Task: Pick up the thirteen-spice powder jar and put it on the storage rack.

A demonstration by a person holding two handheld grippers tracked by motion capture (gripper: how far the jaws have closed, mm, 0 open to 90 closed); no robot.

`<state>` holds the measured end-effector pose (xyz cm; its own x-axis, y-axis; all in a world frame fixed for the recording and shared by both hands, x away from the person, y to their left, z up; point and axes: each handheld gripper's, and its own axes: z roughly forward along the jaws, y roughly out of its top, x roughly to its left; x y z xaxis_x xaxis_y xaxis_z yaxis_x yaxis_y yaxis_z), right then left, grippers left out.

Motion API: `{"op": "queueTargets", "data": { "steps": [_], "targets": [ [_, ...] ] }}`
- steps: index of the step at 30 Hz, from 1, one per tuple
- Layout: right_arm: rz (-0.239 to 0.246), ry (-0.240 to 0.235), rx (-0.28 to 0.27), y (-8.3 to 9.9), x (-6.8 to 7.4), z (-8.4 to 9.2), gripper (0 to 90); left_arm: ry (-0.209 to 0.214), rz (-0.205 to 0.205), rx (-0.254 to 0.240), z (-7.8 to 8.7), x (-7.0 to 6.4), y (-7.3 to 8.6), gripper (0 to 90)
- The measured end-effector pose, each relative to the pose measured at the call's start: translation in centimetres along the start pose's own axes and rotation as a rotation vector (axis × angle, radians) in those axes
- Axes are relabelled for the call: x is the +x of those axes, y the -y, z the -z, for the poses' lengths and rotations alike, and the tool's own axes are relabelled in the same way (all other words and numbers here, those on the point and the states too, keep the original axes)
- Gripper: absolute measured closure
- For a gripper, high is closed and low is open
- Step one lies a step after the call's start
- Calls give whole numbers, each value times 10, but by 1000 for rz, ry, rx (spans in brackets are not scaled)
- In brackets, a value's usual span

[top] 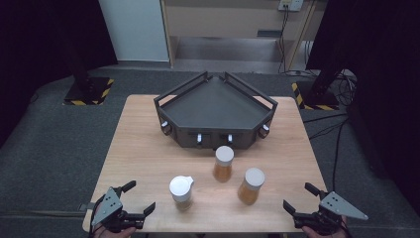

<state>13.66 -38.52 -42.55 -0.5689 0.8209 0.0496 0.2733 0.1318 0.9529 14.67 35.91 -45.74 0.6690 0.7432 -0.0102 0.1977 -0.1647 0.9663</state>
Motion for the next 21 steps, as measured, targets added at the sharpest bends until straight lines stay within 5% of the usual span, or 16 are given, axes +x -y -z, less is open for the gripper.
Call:
{"op": "queueTargets", "data": {
  "steps": [21],
  "targets": [
    [7,59,-14,2,5,6,29,7,8,5,-1,1,-1,9]
  ]
}}
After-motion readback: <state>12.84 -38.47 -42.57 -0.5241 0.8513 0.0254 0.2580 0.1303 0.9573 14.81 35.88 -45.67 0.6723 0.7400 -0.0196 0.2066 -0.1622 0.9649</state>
